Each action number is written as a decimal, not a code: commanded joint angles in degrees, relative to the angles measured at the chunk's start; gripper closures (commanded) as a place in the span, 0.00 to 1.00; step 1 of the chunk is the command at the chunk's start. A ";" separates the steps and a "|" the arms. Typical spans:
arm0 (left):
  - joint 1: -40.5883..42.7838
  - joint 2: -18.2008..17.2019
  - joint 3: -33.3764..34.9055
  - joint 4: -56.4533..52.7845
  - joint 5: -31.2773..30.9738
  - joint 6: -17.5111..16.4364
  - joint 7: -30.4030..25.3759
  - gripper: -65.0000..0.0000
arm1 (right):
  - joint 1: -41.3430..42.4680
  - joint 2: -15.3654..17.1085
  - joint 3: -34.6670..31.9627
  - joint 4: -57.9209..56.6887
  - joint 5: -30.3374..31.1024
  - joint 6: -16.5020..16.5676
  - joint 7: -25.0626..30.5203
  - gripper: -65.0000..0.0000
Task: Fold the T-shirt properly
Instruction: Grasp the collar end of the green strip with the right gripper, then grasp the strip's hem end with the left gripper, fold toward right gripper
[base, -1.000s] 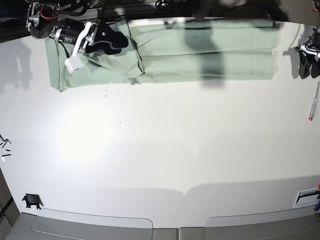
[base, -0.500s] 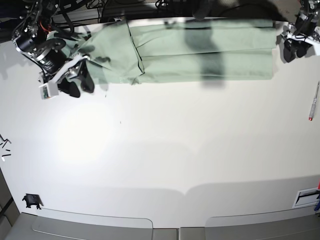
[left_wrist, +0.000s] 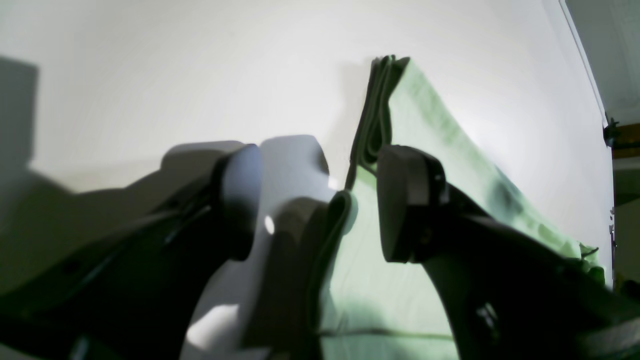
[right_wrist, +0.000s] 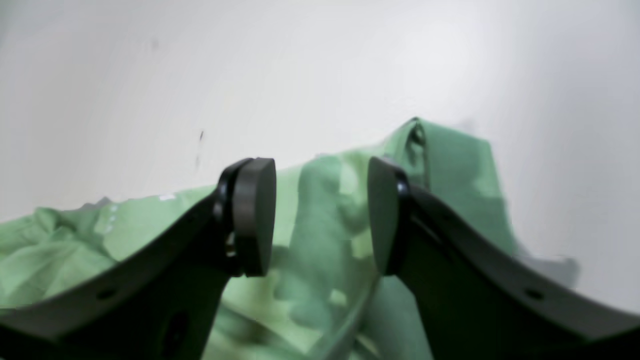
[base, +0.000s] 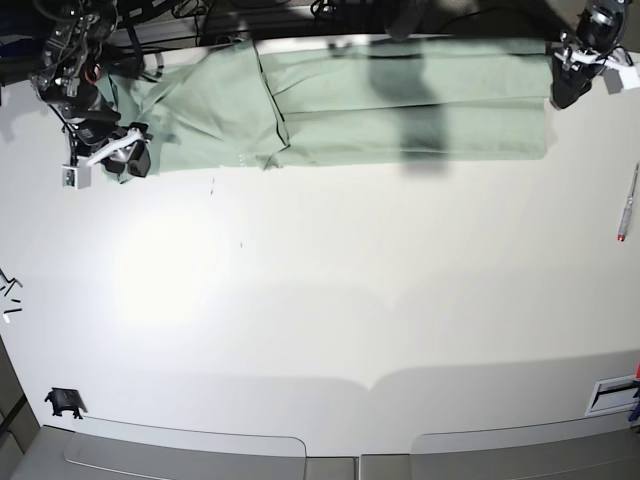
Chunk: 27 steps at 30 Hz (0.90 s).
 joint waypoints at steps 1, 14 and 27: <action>0.50 -0.74 0.79 0.48 -0.33 -0.30 0.46 0.47 | 0.72 1.01 0.31 0.46 1.42 0.61 1.40 0.57; 0.48 -0.70 14.45 0.48 -0.31 -0.30 0.31 0.47 | 1.49 1.11 0.31 0.37 1.36 0.61 1.25 0.57; 0.44 -0.68 14.36 0.55 -0.35 -0.30 -4.90 1.00 | 1.49 1.09 0.31 0.37 -3.89 0.39 1.60 0.57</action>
